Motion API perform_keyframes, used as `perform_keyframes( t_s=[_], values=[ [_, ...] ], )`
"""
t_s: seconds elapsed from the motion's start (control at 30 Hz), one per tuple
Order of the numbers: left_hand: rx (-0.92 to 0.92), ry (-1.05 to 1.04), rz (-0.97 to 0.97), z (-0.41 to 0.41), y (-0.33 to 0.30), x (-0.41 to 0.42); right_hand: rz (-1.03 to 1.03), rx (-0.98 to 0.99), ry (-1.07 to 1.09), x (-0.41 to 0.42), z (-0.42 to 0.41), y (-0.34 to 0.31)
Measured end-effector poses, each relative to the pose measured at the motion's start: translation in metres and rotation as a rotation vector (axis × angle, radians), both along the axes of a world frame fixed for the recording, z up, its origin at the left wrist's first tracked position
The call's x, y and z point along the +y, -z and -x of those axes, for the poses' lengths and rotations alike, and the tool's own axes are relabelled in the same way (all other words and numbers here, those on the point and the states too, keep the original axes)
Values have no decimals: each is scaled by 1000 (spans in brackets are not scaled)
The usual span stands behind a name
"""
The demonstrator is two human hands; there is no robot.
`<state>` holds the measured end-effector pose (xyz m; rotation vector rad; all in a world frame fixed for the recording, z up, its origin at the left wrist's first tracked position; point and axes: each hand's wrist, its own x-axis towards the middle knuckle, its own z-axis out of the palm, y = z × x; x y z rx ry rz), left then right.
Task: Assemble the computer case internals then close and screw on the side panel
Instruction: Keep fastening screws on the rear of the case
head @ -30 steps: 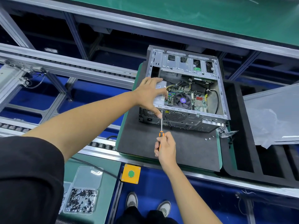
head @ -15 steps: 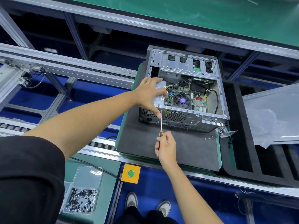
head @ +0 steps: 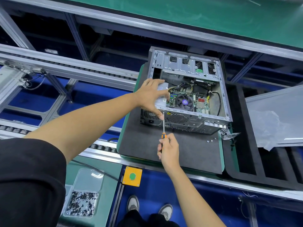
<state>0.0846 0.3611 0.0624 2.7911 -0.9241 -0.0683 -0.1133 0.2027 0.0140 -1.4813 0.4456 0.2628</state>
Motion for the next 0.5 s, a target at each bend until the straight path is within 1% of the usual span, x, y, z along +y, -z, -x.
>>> perform_keyframes(
  t_s=[0.37,0.5],
  values=[
    [3,-5,-1,0,0,0,23,4,28,1,0,-2],
    [16,-11,-14,0,-1,0,68,-5,15,1,-2,-4]
  ],
)
